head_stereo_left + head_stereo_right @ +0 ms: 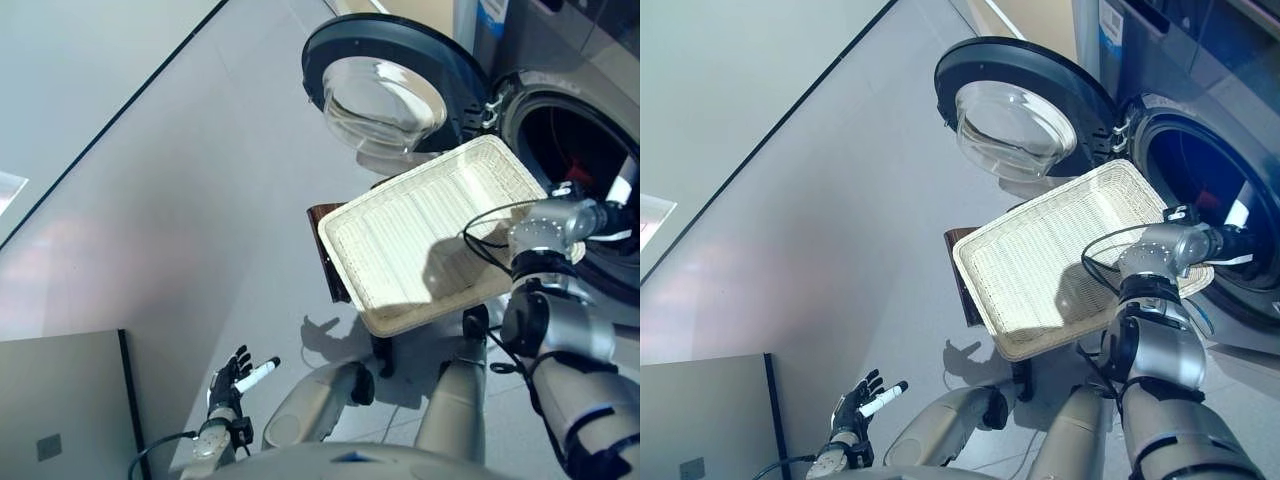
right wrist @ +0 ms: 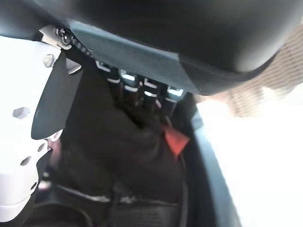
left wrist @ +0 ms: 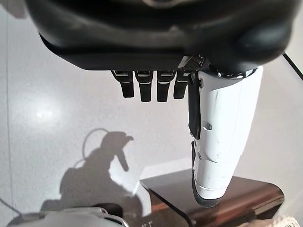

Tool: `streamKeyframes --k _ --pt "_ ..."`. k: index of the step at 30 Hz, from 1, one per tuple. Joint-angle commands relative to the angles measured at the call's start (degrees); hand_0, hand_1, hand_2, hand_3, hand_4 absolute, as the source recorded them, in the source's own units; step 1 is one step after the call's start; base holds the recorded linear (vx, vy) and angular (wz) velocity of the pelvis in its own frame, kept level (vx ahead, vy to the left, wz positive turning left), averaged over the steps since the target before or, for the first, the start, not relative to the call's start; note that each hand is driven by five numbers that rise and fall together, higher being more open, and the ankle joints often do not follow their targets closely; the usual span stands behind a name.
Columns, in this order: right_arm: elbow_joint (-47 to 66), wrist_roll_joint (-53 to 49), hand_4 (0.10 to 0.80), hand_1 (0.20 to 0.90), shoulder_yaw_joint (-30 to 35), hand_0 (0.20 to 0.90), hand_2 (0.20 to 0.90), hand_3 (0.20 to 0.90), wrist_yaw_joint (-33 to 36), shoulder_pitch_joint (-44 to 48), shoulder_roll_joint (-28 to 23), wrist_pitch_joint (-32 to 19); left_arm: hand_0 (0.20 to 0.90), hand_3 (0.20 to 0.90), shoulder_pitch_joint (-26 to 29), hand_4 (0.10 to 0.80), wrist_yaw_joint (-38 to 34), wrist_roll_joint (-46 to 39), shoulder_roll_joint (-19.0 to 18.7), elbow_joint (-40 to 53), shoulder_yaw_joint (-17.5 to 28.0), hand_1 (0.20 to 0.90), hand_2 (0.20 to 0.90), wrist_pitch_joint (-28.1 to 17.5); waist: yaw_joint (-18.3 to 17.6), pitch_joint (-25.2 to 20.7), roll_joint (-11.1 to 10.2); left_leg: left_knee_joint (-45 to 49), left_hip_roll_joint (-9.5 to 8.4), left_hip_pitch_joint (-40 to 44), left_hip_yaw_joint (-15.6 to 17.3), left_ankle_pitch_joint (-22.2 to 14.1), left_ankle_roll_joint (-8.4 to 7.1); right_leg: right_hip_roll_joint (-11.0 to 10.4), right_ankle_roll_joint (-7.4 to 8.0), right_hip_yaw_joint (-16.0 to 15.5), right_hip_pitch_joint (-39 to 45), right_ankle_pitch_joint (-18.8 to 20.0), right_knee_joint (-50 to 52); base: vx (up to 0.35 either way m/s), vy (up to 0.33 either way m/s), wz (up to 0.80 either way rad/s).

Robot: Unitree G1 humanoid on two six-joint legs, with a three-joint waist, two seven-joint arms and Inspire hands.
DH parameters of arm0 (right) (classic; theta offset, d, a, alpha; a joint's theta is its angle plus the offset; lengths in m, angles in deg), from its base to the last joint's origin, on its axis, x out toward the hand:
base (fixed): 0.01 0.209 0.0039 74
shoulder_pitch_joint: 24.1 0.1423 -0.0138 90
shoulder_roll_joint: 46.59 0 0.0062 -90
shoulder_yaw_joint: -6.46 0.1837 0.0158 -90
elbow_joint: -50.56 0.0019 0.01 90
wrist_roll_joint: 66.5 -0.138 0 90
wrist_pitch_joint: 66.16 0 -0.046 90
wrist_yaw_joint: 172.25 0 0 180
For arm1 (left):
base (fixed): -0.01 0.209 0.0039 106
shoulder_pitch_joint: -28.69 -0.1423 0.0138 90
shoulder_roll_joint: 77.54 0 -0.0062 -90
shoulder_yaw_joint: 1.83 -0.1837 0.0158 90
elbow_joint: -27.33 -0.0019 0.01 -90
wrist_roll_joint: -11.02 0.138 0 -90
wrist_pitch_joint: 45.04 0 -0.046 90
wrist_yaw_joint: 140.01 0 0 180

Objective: Pick up the clothes and place them into the washing machine

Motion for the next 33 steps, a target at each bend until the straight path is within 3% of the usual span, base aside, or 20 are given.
streamKeyframes --k 1,7,11,20,25,33 --pt "2.9 4.2 0.8 0.9 -6.0 0.9 0.9 0.9 -3.9 -2.3 -2.6 -1.9 0.9 0.9 -1.2 0.8 -1.0 -1.0 -2.1 -2.9 2.7 0.9 0.9 -1.5 1.1 -4.4 2.4 0.7 2.22 -5.1 -3.9 1.9 -6.49 3.2 -4.08 -3.9 3.3 -7.2 5.1 -0.004 -0.005 0.04" --pt "2.8 4.6 0.8 0.9 -6.7 0.9 0.9 0.9 -4.5 -4.2 -0.2 -1.3 0.9 0.9 -1.2 0.8 -1.3 0.0 -2.1 -4.1 2.9 0.9 0.9 -1.5 1.1 -4.2 1.7 0.7 2.45 -5.1 -4.2 2.0 -6.53 3.2 -4.22 -4.2 3.5 -7.1 5.0 -0.001 -0.004 0.02" --pt "-4.4 5.9 0.8 0.9 -8.5 0.9 0.9 0.9 -4.6 -4.8 -0.5 2.0 0.9 0.9 -0.6 0.8 -1.7 1.7 -2.3 -4.3 3.1 0.9 0.9 -1.0 1.0 -3.7 0.8 1.0 2.55 -5.1 -4.1 2.0 -6.54 3.5 -4.42 -4.2 3.5 -7.0 5.3 0.0 0.0 0.0" --pt "-4.3 7.5 0.8 0.9 -13.0 0.9 0.9 0.9 -7.8 -10.5 5.6 5.1 0.9 0.9 0.0 0.8 -1.7 2.2 -2.3 -4.6 5.3 0.9 0.9 -1.0 0.3 -2.8 -1.1 1.4 3.09 -5.3 -3.8 2.0 -6.61 4.0 -4.8 -4.2 3.4 -6.7 5.2 0.0 0.0 0.0" --pt "-4.9 12.8 0.8 0.9 -18.5 0.9 0.9 0.9 -10.9 -14.2 7.8 8.6 0.9 0.9 0.0 0.8 -1.4 3.1 -2.7 -5.2 7.0 0.9 0.9 -0.8 0.3 -3.1 -2.9 1.3 3.42 -4.3 -4.2 2.1 -6.82 4.2 -4.89 -4.5 4.8 -6.7 4.8 0.01 -0.011 0.02" --pt "-11.8 21.8 0.8 0.9 -22.2 0.9 0.9 0.9 -13.5 -16.9 6.8 14.1 0.9 0.9 0.3 0.8 0.0 6.0 -2.6 -5.5 8.9 0.9 0.9 0.2 1.5 -4.7 -5.4 -0.3 3.73 -0.6 -5.6 2.4 -7.28 4.2 -4.63 -5.9 9.6 -6.5 2.4 0.04 -0.034 0.06"
